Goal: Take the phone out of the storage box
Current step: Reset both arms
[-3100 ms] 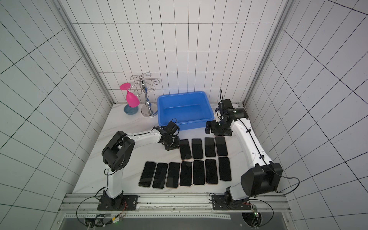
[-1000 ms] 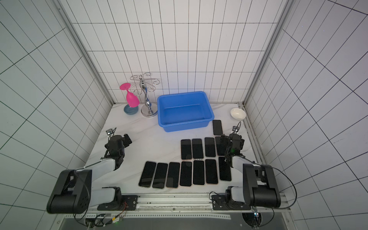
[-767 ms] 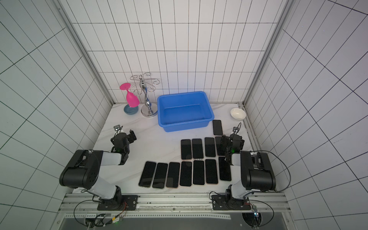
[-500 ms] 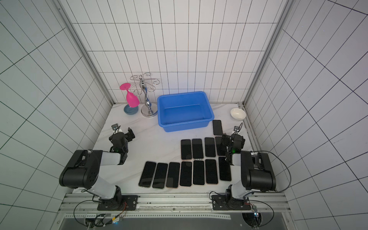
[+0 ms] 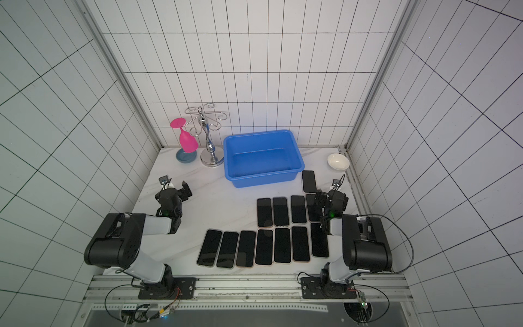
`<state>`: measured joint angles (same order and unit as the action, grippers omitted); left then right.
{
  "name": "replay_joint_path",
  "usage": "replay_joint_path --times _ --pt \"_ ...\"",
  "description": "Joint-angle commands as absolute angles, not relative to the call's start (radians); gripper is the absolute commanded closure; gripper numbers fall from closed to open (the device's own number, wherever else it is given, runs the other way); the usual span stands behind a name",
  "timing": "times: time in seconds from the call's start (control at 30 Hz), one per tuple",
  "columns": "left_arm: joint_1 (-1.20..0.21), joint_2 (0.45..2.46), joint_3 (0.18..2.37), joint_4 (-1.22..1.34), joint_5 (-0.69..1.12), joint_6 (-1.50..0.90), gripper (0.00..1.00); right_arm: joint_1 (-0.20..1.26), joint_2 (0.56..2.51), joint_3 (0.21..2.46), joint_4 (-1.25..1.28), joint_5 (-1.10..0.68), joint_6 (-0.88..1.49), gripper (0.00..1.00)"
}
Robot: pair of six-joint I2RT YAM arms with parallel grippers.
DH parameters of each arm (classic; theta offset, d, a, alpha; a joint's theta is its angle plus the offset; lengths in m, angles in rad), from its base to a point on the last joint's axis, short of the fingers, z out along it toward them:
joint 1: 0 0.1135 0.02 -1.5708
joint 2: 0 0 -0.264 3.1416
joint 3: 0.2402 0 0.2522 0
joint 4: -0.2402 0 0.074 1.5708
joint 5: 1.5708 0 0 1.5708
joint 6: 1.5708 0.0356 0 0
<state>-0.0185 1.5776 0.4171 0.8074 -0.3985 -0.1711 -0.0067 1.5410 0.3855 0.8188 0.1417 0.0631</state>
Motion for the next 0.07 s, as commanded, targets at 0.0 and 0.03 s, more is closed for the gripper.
replay_joint_path --times 0.0,0.03 --pt "-0.021 1.561 0.431 0.81 -0.394 -0.161 0.02 -0.013 1.536 0.417 0.831 0.133 0.058 0.01" --pt "-0.021 1.561 0.431 0.81 -0.394 -0.161 0.02 -0.014 1.534 0.413 0.839 0.131 0.058 0.01"
